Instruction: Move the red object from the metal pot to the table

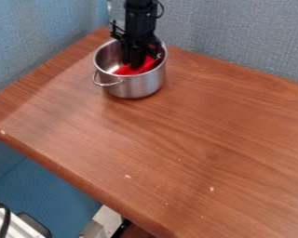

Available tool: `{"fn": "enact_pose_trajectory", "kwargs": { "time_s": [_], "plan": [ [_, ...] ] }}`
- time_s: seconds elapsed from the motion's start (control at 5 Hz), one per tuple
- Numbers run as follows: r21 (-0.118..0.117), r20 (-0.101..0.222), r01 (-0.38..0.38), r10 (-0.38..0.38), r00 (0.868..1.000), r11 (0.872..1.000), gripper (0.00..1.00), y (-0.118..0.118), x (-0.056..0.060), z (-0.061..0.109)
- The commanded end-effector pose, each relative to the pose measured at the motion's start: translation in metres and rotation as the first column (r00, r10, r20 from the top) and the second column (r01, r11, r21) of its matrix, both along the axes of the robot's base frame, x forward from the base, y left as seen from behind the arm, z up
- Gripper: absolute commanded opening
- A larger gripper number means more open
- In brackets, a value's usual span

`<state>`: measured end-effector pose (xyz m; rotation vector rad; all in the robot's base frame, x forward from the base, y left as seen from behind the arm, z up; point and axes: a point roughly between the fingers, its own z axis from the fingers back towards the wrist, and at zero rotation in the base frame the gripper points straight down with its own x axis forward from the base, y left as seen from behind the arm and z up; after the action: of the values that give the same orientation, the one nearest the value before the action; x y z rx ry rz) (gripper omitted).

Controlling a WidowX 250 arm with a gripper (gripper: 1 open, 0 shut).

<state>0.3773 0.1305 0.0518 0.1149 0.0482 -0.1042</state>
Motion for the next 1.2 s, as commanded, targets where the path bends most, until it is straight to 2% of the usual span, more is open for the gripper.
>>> {"fn": "enact_pose_trajectory", "kwargs": {
  "time_s": [0.0,0.6,0.8,1.0],
  "plan": [
    [0.027,0.087,-0.012,0.009,0.996,1.0,0.0,0.009,0.001,0.037],
    [0.05,0.167,-0.005,-0.004,0.986,0.999,0.0,0.013,-0.001,0.071],
    [0.054,0.188,-0.006,-0.005,0.982,0.999,1.0,0.013,-0.005,0.078],
    [0.065,0.181,-0.005,-0.007,0.983,0.998,1.0,0.013,-0.005,0.075]
  ]
}}
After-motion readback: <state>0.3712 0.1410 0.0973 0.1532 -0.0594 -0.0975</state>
